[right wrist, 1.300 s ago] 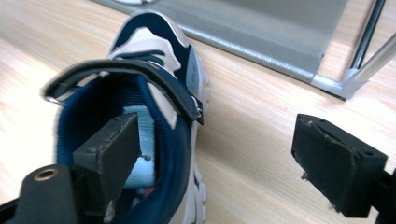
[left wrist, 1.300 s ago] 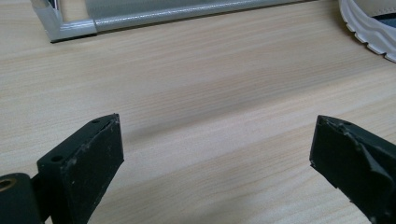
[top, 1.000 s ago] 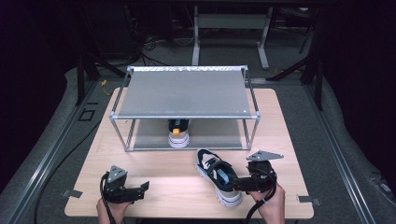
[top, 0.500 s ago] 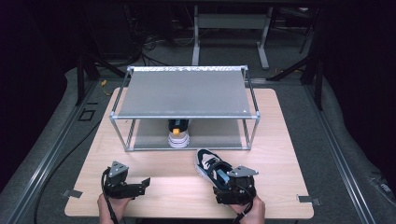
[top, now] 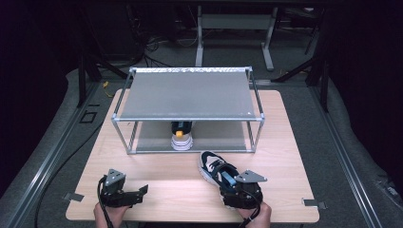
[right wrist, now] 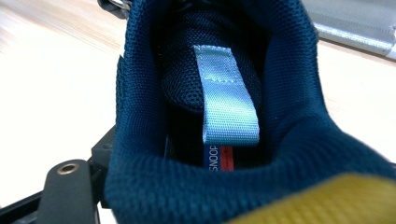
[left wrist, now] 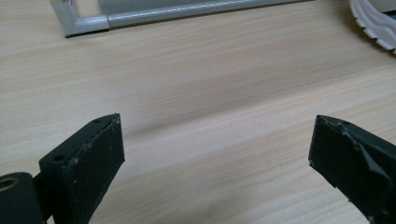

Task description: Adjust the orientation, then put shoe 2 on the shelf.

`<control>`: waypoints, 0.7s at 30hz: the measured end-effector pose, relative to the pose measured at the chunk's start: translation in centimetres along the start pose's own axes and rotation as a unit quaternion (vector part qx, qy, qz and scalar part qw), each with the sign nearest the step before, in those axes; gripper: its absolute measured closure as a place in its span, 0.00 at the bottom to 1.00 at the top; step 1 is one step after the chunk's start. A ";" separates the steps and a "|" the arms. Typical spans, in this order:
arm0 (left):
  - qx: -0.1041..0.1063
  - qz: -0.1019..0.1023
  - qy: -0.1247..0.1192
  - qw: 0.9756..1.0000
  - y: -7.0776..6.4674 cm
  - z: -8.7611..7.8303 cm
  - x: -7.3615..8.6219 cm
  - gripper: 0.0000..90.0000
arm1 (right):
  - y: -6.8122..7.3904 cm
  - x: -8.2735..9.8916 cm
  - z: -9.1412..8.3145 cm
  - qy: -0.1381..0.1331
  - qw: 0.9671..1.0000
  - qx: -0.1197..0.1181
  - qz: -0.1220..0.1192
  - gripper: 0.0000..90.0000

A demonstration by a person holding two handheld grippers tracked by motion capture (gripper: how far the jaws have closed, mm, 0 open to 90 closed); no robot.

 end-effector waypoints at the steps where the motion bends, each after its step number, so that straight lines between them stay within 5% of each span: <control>1: -0.001 -0.001 0.002 1.000 0.2 -0.1 0.1 0.04 | 0.3 0.0 -0.2 -0.008 1.000 -0.023 0.003 0.26; 3: -0.006 0.002 0.000 1.000 0.5 -0.2 0.0 0.04 | -0.1 0.1 -0.5 0.000 1.000 0.001 -0.003 0.26; 21: -0.011 0.015 -0.001 1.000 -0.2 -0.2 -0.6 0.02 | 0.1 -1.3 -2.6 -0.014 1.000 -0.001 -0.008 0.25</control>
Point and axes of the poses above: each handheld gripper's, and its own axes: z roughly forward along the jaws, x roughly out of its underside, y roughly to its left, the point moved 10 cm from there along z, roughly forward along the jaws, and after that the axes turned 10 degrees about x, right-handed, at the moved point
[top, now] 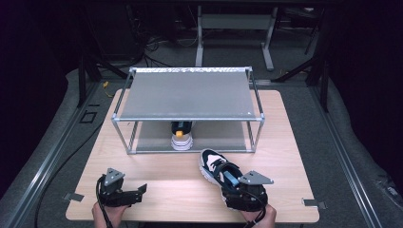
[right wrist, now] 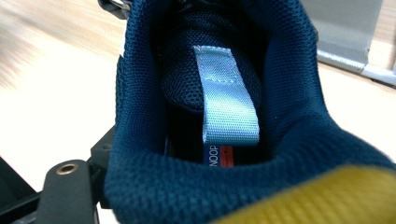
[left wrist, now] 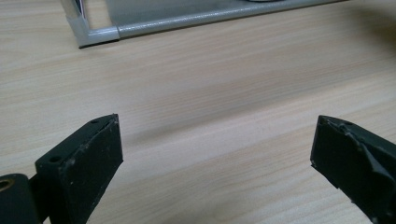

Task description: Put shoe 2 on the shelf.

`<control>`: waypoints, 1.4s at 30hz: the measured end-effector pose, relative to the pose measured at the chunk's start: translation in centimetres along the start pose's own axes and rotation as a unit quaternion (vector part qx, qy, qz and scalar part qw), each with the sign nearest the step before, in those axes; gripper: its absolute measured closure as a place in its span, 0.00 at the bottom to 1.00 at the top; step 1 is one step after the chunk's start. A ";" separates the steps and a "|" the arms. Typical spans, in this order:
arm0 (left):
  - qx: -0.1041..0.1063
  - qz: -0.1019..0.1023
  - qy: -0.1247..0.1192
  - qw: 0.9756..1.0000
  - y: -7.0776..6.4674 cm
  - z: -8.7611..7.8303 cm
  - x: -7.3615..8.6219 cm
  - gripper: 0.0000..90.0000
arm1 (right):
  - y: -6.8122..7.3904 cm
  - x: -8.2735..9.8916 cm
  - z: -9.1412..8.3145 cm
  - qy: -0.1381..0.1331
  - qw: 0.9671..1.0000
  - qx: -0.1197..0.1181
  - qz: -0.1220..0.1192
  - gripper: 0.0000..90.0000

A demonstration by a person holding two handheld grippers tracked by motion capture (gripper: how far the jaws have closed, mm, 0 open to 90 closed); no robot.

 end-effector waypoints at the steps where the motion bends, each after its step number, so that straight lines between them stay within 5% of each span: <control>1: -0.001 0.001 0.001 1.000 0.0 0.0 0.0 0.02 | -0.1 -0.1 0.0 0.002 1.000 0.004 -0.003 0.25; 4: 0.000 -0.002 -0.001 1.000 0.3 0.0 -0.1 0.00 | -0.2 -0.7 0.0 0.000 1.000 0.001 -0.005 0.25; 5: 0.000 -0.001 0.000 1.000 0.3 0.0 -0.1 0.00 | -0.4 -0.8 -0.1 0.004 1.000 0.016 -0.008 0.25; 6: 0.001 -0.001 0.002 1.000 0.3 0.0 -0.1 0.00 | -0.1 -1.2 0.0 -0.007 1.000 -0.008 -0.005 0.25; 7: 0.001 0.000 0.001 1.000 0.3 0.0 -0.1 0.00 | -0.7 -1.1 -0.1 0.008 0.999 0.031 -0.014 0.25; 8: 0.001 0.001 0.001 1.000 0.3 -0.1 0.0 0.00 | -0.8 -1.3 -0.1 0.010 0.999 0.033 -0.014 0.25; 9: 0.001 0.001 0.001 1.000 0.3 -0.2 0.0 0.00 | -0.4 -1.7 0.0 -0.003 1.000 0.001 -0.009 0.25; 10: 0.000 -0.001 0.000 1.000 0.4 -0.3 0.0 0.00 | -0.8 -1.7 -0.1 0.006 0.999 0.030 -0.013 0.25; 11: -0.002 -0.001 -0.001 1.000 0.5 -0.3 0.1 0.00 | -0.2 -2.2 0.0 -0.012 1.000 -0.017 -0.006 0.25; 12: -0.001 -0.004 0.001 1.000 0.5 -0.2 0.2 0.00 | 0.0 -2.5 0.2 -0.018 0.999 -0.031 -0.004 0.25; 13: -0.002 -0.005 0.001 1.000 0.6 -0.2 0.2 0.00 | -1.0 -2.3 0.2 0.005 0.999 0.032 -0.013 0.25; 14: -0.002 -0.004 0.000 1.000 0.5 -0.2 0.3 0.00 | -0.2 -2.7 0.4 -0.012 1.000 -0.023 -0.005 0.25; 15: -0.002 -0.002 0.001 1.000 0.5 -0.2 0.3 0.00 | -0.1 -2.9 0.6 -0.017 0.999 -0.032 -0.005 0.25; 16: -0.001 -0.001 0.001 1.000 0.4 -0.2 0.3 0.00 | -0.8 -2.9 0.6 -0.002 1.000 0.016 -0.011 0.25; 27: 0.002 0.012 0.000 1.000 -0.2 -0.1 0.0 0.00 | -0.9 -4.6 1.6 0.002 1.000 0.022 0.001 0.25; 28: 0.002 0.014 0.002 1.000 -0.2 -0.1 0.1 0.01 | -1.2 -4.7 1.6 0.008 0.999 0.040 -0.003 0.25; 29: 0.002 0.015 0.003 1.000 -0.3 -0.1 0.1 0.01 | -0.8 -5.0 1.7 -0.001 1.000 0.009 -0.001 0.25; 30: 0.002 0.016 0.005 1.000 -0.3 -0.1 0.2 0.01 | -1.2 -5.1 1.7 0.004 0.999 0.031 -0.003 0.25; 42: -0.003 0.002 -0.001 1.000 0.7 -0.4 0.3 0.01 | -1.8 -6.6 4.0 0.021 0.999 0.043 -0.003 0.25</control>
Point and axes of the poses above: each handheld gripper's, and its own axes: z roughly forward along the jaws, x roughly out of its underside, y roughly to its left, the point moved 10 cm from there along z, roughly forward along the jaws, and after that the axes turned 10 degrees about x, right-handed, at the moved point
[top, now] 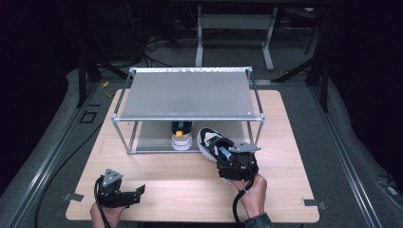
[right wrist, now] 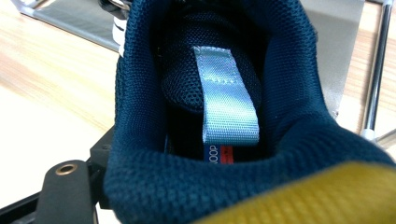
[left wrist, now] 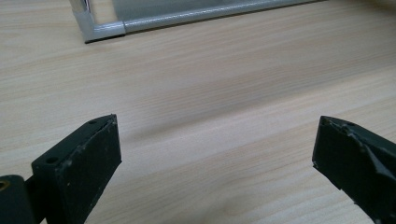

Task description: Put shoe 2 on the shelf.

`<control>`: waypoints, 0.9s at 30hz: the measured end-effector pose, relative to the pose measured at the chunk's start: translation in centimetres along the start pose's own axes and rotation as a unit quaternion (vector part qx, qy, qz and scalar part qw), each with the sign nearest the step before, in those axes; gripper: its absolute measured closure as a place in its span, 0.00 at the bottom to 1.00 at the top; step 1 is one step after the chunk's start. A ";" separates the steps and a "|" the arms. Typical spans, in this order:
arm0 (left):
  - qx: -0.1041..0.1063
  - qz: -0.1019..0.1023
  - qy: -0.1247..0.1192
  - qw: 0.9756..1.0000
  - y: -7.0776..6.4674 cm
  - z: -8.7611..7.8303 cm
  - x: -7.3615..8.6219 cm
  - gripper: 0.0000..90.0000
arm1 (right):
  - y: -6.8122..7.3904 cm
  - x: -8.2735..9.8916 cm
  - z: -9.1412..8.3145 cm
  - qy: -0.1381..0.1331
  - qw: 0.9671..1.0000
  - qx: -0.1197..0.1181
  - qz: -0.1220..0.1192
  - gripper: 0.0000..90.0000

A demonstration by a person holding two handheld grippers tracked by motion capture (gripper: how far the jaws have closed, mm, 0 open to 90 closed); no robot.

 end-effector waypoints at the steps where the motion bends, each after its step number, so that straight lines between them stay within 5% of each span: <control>1: -0.002 0.000 -0.002 1.000 0.1 -0.1 0.0 0.01 | -0.1 0.0 0.2 0.004 1.000 0.006 0.000 0.25; 12: 0.000 0.000 -0.007 1.000 -0.1 -0.1 -0.2 0.02 | 0.0 -1.0 2.8 0.022 0.999 0.020 0.014 0.25; 18: 0.005 0.002 -0.002 1.000 -0.4 0.2 0.2 0.02 | 0.2 -1.1 5.3 0.047 0.997 0.053 0.025 0.25; 27: 0.000 0.001 0.000 1.000 0.4 -0.1 -0.1 0.03 | 0.6 -2.0 8.8 0.063 0.992 0.078 0.078 0.23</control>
Point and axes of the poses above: each handheld gripper's, and its own axes: z roughly forward along the jaws, x roughly out of its underside, y roughly to its left, the point moved 10 cm from there along z, roughly forward along the jaws, and after that the axes turned 10 degrees about x, right-handed, at the moved point
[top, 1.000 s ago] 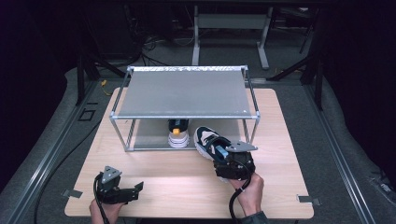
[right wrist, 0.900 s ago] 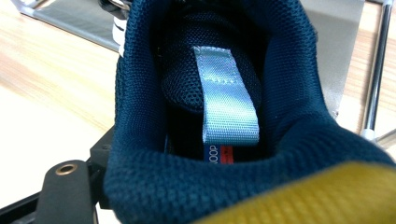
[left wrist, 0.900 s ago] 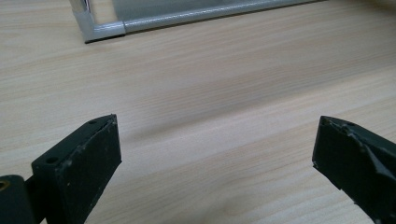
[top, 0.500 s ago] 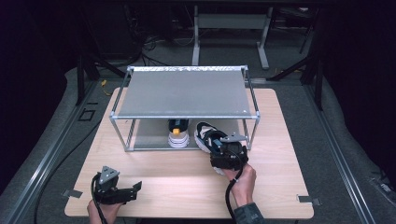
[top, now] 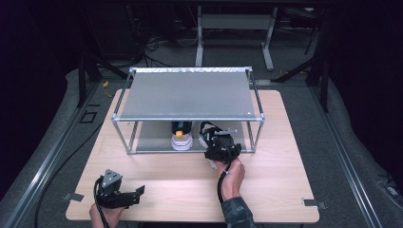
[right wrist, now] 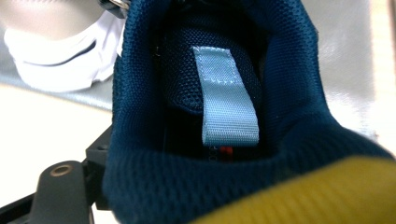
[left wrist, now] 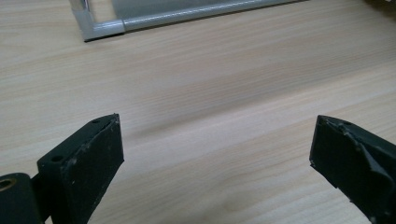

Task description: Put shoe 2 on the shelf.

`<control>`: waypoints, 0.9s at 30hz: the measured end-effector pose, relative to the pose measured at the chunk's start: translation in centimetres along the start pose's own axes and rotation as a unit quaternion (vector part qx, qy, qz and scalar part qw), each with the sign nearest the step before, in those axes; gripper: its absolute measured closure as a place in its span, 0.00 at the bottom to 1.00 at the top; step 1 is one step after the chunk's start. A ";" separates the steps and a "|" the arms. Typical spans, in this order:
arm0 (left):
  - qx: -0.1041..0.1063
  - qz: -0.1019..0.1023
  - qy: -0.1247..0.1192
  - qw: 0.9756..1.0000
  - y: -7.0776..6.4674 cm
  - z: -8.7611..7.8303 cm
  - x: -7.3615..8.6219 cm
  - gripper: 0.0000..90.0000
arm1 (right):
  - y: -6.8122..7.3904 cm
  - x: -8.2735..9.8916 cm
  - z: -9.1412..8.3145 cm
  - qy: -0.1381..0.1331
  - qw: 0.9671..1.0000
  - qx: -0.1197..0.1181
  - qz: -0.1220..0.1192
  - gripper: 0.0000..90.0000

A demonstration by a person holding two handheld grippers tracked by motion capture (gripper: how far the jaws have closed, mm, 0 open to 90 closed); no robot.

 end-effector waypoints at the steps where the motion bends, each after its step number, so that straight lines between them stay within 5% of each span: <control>1: -0.001 -0.002 -0.002 1.000 0.2 -0.1 -0.2 0.03 | 0.1 -0.1 0.3 -0.002 1.000 -0.002 0.006 0.23; 5: -0.003 0.004 0.000 1.000 0.3 -0.3 -0.5 0.03 | 0.1 -0.2 0.4 -0.006 1.000 -0.004 0.012 0.18; 10: 0.000 0.001 -0.002 1.000 0.0 -0.2 -0.2 0.03 | -0.2 0.4 -1.2 -0.009 0.999 -0.046 0.006 0.17; 16: 0.004 0.004 0.004 1.000 -0.4 0.2 0.2 0.03 | -1.0 1.6 -3.7 -0.022 0.996 -0.086 0.000 0.33; 27: 0.000 0.009 0.003 1.000 -0.2 -0.2 0.0 0.03 | -0.7 1.7 -4.5 -0.044 0.994 -0.098 -0.003 0.50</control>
Point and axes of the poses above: each handheld gripper's, and its own axes: z roughly forward along the jaws, x roughly out of its underside, y roughly to its left, the point moved 10 cm from there along z, roughly forward along the jaws, and after that the axes turned 10 degrees about x, right-handed, at the moved point
